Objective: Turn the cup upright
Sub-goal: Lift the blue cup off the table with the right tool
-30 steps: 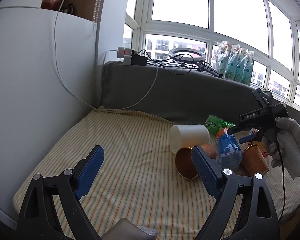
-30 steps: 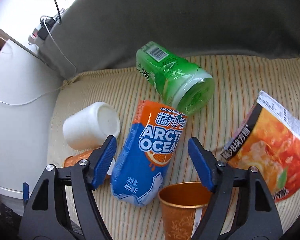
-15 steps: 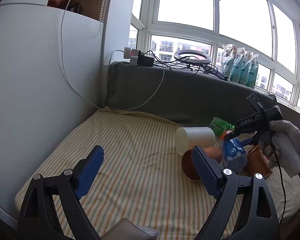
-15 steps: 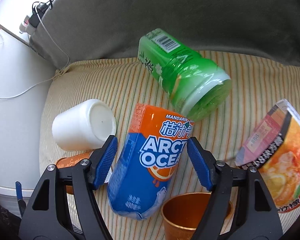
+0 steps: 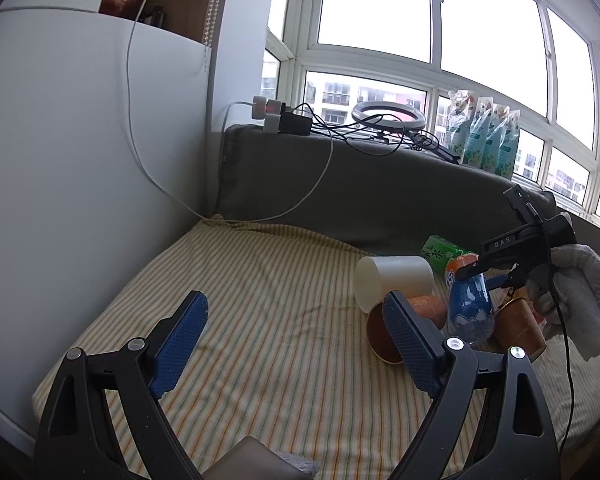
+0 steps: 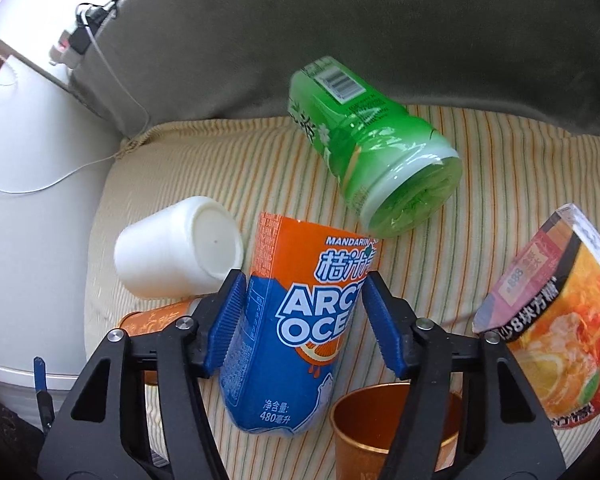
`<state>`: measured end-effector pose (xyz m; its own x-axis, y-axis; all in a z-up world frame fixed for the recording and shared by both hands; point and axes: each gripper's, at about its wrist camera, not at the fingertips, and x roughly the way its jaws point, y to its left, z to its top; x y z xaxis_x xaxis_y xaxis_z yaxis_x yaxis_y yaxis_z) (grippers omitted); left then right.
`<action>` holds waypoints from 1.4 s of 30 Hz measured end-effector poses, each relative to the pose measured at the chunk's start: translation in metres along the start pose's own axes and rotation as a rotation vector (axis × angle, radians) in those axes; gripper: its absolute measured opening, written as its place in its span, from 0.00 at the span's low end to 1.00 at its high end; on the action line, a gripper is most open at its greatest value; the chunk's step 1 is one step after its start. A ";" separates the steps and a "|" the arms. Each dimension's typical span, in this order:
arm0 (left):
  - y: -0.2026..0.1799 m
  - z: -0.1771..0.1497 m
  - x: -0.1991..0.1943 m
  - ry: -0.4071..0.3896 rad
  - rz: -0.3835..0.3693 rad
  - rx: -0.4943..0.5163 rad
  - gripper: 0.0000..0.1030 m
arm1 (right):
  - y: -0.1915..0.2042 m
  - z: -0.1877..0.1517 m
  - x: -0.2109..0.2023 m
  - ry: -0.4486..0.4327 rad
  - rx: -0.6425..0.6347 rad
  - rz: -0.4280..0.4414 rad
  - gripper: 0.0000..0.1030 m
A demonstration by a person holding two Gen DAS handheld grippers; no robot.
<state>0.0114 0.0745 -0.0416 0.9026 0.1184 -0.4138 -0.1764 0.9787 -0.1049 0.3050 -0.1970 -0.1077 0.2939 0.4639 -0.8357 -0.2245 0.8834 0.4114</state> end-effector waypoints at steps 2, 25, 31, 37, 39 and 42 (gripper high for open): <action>-0.001 0.000 -0.001 -0.001 -0.001 0.002 0.87 | -0.003 -0.006 -0.012 -0.026 -0.010 0.009 0.60; -0.012 0.002 -0.022 -0.033 -0.009 0.030 0.87 | 0.033 -0.053 -0.104 -0.201 -0.142 0.148 0.57; -0.014 0.003 -0.027 -0.036 -0.011 0.035 0.87 | 0.044 -0.082 -0.103 -0.127 -0.189 0.182 0.57; -0.013 0.002 -0.029 -0.018 -0.027 0.035 0.87 | 0.043 -0.104 -0.085 -0.011 -0.180 0.237 0.57; -0.013 0.002 -0.026 0.007 -0.051 0.035 0.87 | 0.045 -0.109 -0.077 0.024 -0.198 0.236 0.57; -0.017 0.000 -0.021 0.046 -0.079 0.050 0.87 | 0.048 -0.111 -0.066 0.067 -0.216 0.223 0.57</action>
<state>-0.0041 0.0553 -0.0308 0.8937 0.0340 -0.4473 -0.0849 0.9919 -0.0943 0.1723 -0.1928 -0.0736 0.1549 0.6328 -0.7587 -0.4705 0.7225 0.5066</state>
